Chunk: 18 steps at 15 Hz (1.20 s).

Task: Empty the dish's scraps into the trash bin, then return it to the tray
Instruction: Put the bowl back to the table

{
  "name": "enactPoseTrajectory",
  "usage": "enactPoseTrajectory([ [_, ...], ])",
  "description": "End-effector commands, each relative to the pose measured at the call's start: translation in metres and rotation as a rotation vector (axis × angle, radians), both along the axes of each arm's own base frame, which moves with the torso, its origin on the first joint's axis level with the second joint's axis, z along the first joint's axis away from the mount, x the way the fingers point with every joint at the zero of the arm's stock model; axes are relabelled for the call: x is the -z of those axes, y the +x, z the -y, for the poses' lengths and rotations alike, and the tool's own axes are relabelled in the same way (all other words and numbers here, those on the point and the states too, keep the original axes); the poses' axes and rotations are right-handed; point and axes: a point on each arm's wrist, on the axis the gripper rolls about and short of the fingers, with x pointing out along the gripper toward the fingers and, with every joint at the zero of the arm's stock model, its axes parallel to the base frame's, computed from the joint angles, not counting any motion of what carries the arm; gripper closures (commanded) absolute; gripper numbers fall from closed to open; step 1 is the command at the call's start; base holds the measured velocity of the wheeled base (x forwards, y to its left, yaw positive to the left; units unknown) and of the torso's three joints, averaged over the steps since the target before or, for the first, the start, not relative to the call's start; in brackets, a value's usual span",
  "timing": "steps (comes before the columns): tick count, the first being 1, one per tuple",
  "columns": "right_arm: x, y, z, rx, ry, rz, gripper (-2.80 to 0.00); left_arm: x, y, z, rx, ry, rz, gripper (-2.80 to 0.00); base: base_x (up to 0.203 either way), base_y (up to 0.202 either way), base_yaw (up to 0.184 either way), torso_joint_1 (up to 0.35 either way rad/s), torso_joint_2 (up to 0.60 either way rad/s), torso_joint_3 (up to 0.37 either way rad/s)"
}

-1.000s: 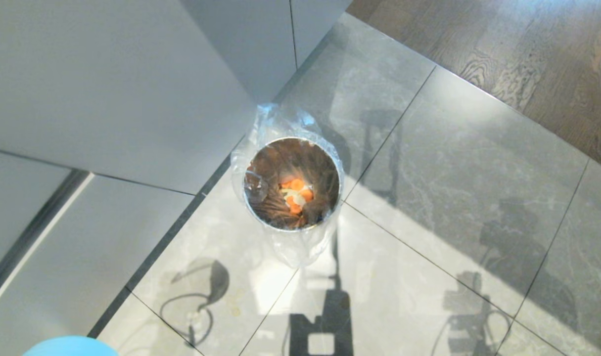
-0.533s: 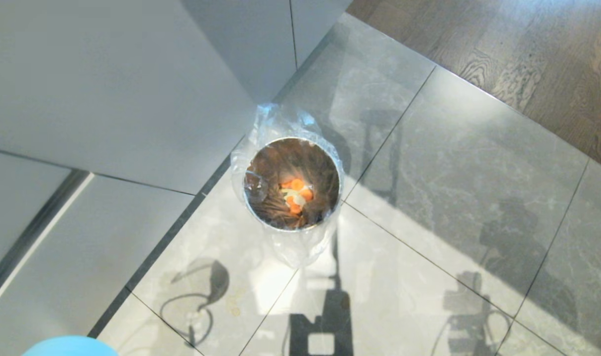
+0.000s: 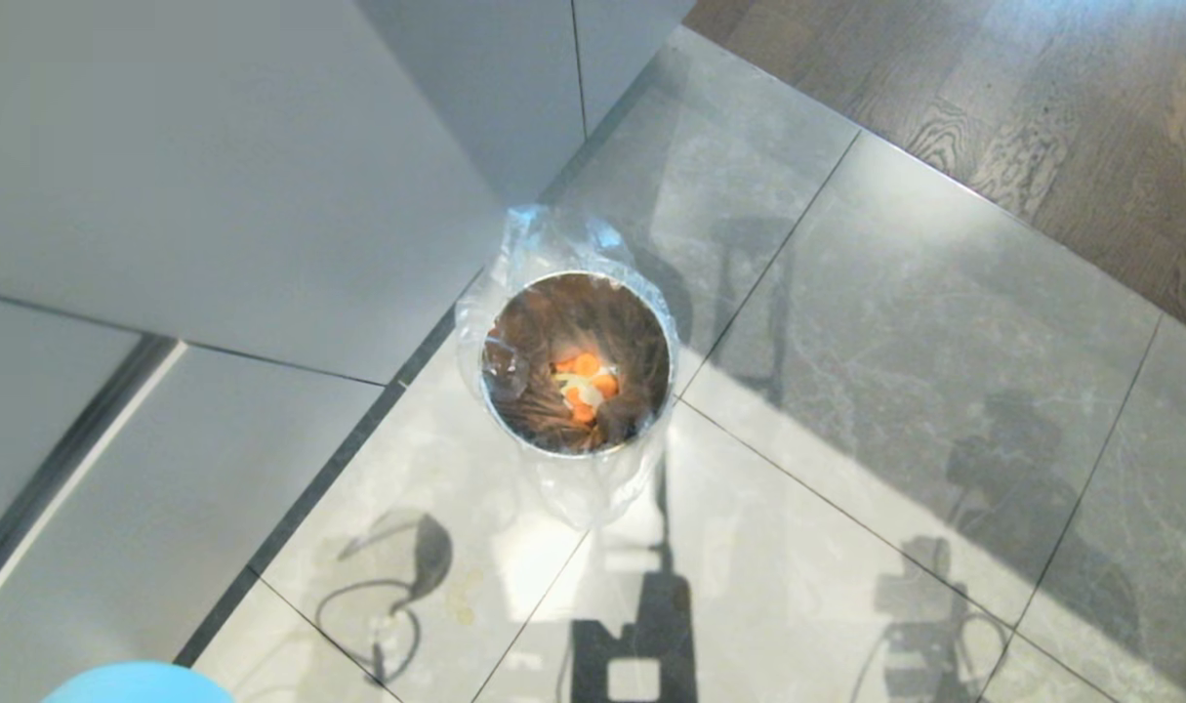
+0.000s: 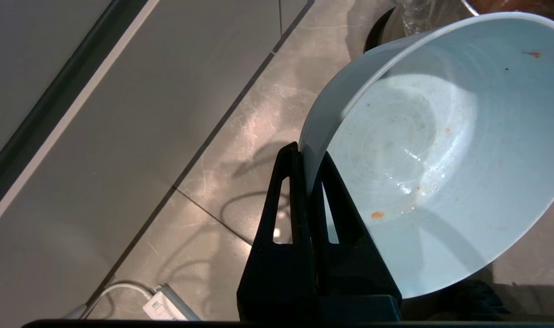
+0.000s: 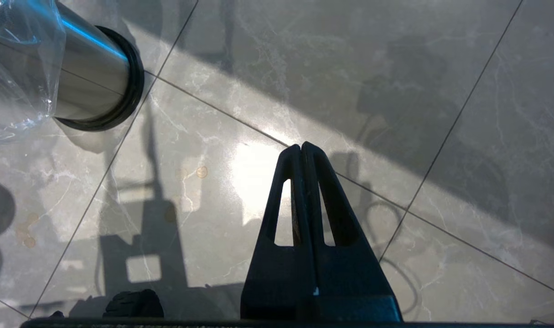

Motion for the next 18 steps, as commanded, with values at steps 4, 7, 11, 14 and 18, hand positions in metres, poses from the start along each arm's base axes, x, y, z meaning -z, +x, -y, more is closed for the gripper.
enactPoseTrajectory([
  [4,-0.0001,0.0,0.0,0.0,0.001,0.001,0.0,-0.0002,0.0001,0.0,-0.002,-0.006,0.0,0.0,0.0,0.0,0.0,0.001,0.0,0.15],
  [7,-0.0001,0.0,0.0,0.0,0.001,0.001,0.0,-0.0001,0.0001,0.0,-0.002,-0.006,-0.002,0.0,0.0,0.0,0.0,0.002,0.0,0.199],
  [11,-0.0001,0.0,0.0,0.0,0.001,0.001,0.0,-0.0002,0.0001,-0.0001,-0.003,-0.006,0.0,0.0,0.0,0.0,0.0,-0.001,0.0,0.205],
  [14,-0.0001,0.0,0.0,0.0,0.001,0.001,0.0,-0.0002,0.0001,-0.0001,-0.003,-0.018,0.0,0.0,0.0,0.0,0.0,0.002,0.0,0.204],
  [18,-0.0001,0.0001,0.0,0.0,0.001,0.0,0.0,-0.0002,0.0001,-0.0001,-0.005,-0.023,0.001,0.0,0.0,0.0,0.0,0.0,0.0,0.202],
])
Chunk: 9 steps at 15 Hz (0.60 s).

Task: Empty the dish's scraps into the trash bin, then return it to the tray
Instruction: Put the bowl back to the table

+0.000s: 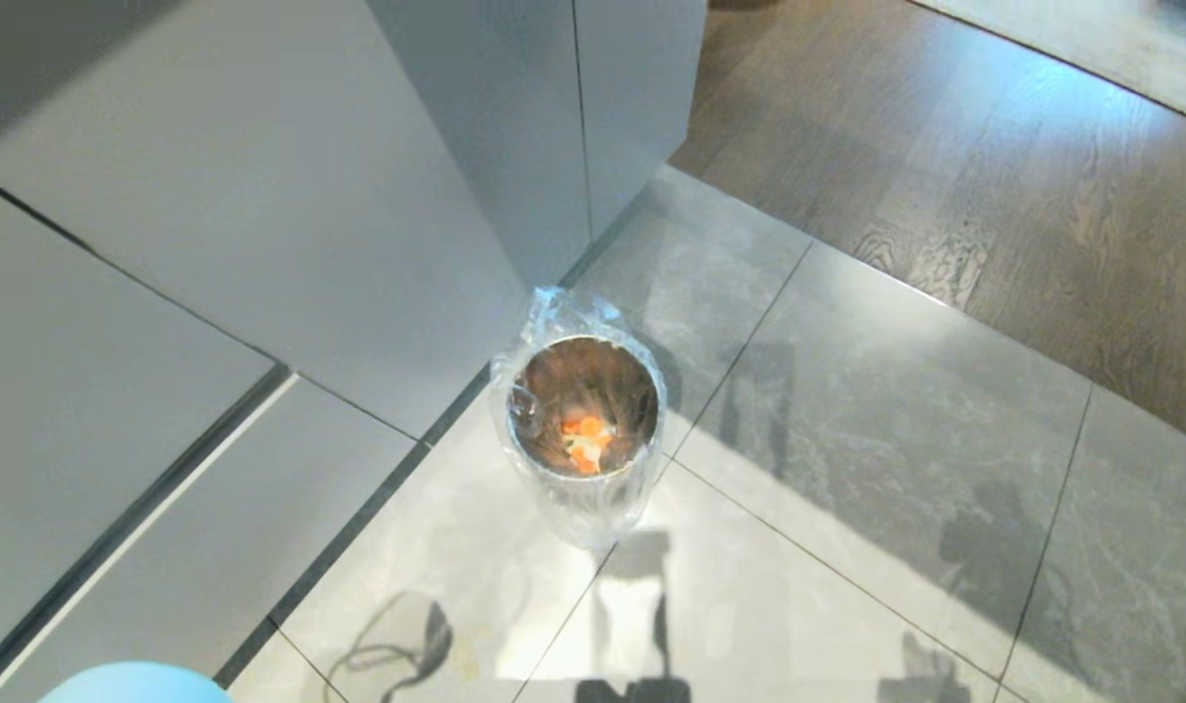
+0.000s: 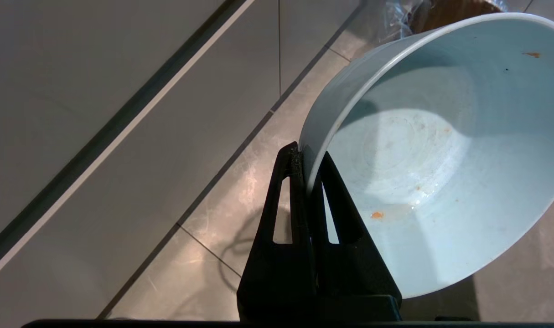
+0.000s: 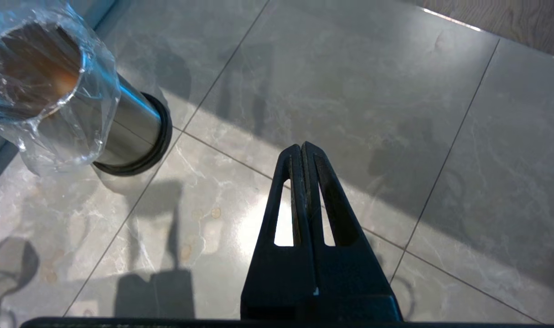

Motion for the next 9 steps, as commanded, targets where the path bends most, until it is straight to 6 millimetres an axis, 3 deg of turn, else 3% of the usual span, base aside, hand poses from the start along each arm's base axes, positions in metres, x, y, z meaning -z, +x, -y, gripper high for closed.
enactPoseTrajectory([
  [1,-0.0001,0.0,0.0,0.0,0.001,0.001,0.0,-0.0003,0.0001,0.0,-0.001,-0.012,0.001,0.0,0.0,0.0,0.0,0.005,0.0,0.201],
  [9,-0.0001,0.0,0.0,0.0,0.001,0.001,0.0,-0.0003,0.0001,-0.0001,-0.003,-0.017,0.001,0.0,0.0,0.0,0.0,0.002,0.0,0.205],
])
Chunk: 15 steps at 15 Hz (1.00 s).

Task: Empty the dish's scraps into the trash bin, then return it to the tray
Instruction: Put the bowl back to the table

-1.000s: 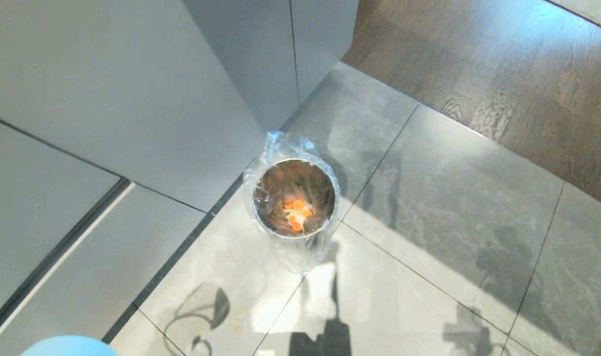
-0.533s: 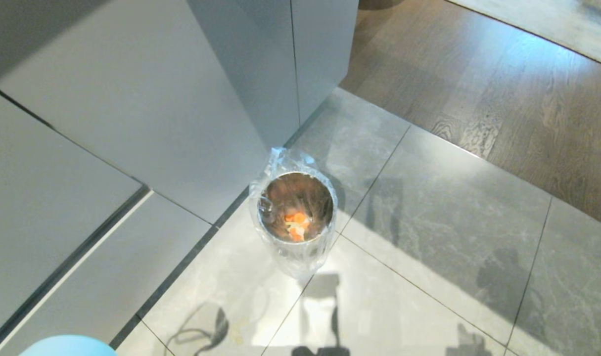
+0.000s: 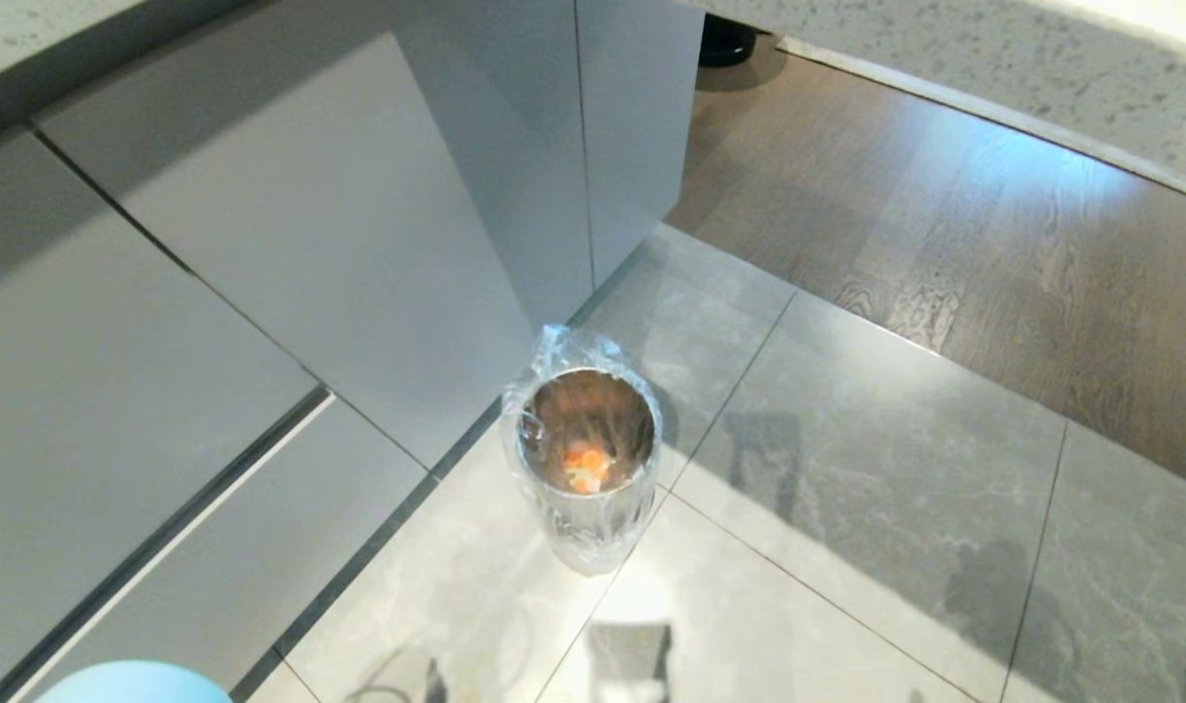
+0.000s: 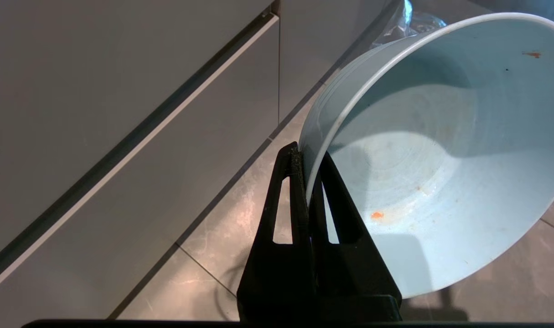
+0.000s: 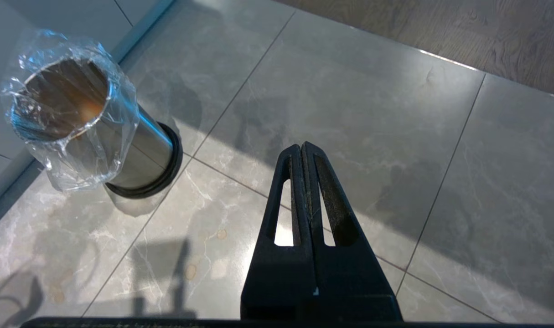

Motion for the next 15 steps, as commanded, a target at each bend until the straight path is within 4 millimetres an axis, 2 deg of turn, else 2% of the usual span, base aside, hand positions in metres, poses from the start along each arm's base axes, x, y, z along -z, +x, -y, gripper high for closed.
enactPoseTrajectory([
  [1,-0.0001,0.0,0.0,0.0,0.001,0.001,0.0,0.0,0.0001,0.0,0.0,0.0,-0.002,0.0,0.0,0.0,0.0,-0.006,0.0,0.206],
  [15,-0.0001,0.0,0.0,0.0,0.001,0.001,0.0,-0.0001,0.0001,-0.0001,-0.006,-0.002,0.0,0.0,0.0,0.0,0.0,0.003,0.0,0.203],
])
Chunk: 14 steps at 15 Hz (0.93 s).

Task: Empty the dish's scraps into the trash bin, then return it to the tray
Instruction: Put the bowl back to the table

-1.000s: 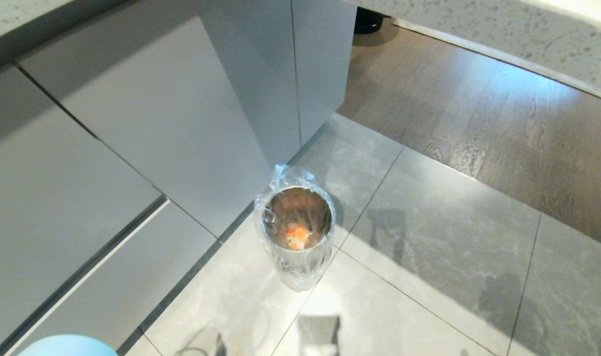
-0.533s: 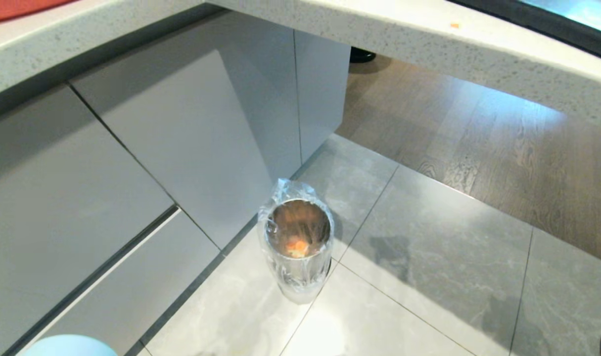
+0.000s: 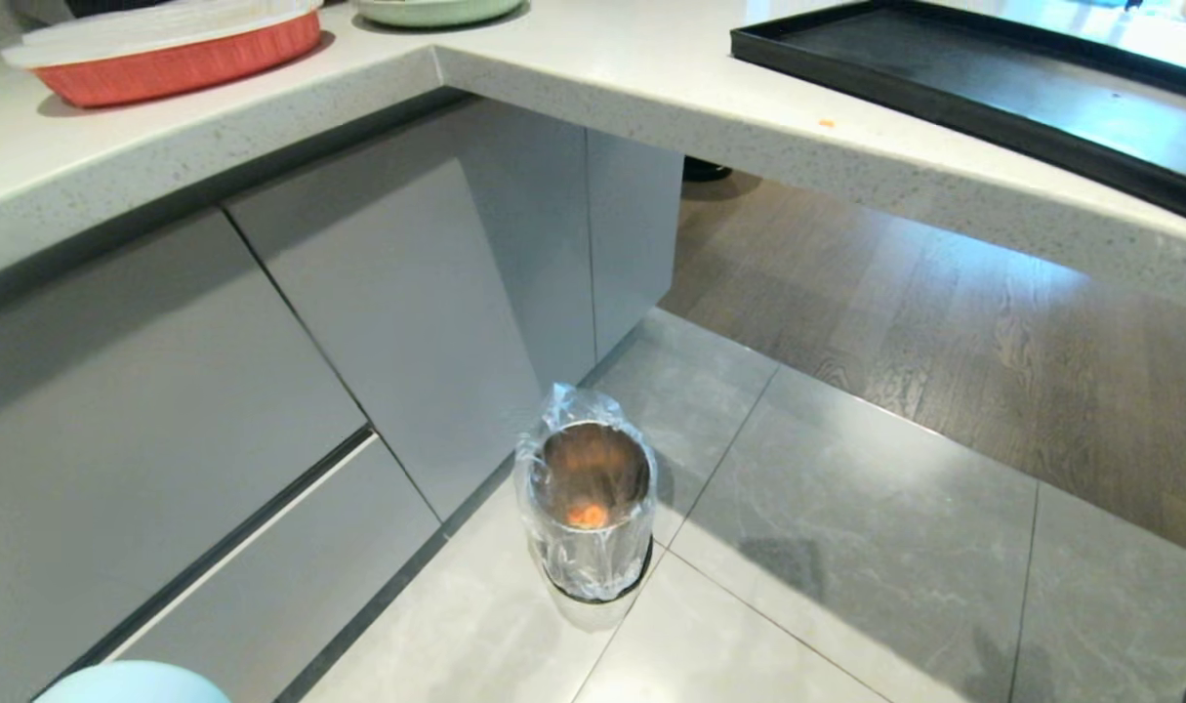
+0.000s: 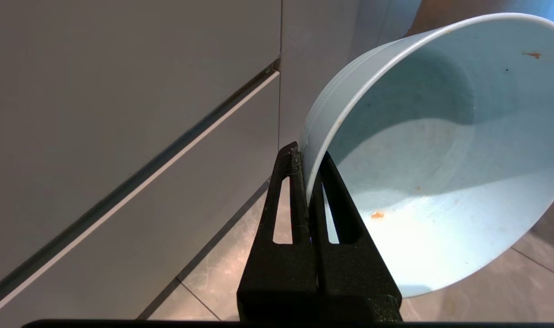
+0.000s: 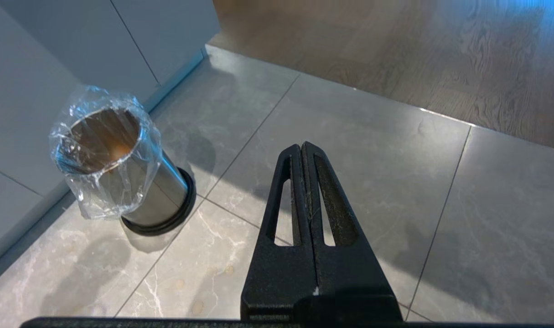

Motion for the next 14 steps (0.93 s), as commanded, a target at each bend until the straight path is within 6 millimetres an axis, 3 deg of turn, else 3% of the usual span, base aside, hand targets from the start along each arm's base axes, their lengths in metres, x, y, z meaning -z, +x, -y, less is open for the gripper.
enactPoseTrajectory([
  [1,-0.0001,0.0,0.0,0.0,0.001,0.001,0.0,0.0,0.0001,0.0,-0.001,-0.001,-0.001,0.0,0.0,0.0,0.0,-0.001,0.0,0.198],
  [10,-0.0001,0.0,0.0,0.0,0.001,0.001,0.0,-0.0001,0.0001,0.0,-0.001,-0.001,0.0,0.0,0.0,0.0,0.0,0.003,0.0,0.199],
  [14,-0.0001,0.0,0.0,0.0,0.001,0.001,0.0,0.0,0.0001,0.0,-0.001,-0.001,-0.001,0.0,0.0,0.0,0.0,0.0,0.0,0.0],
])
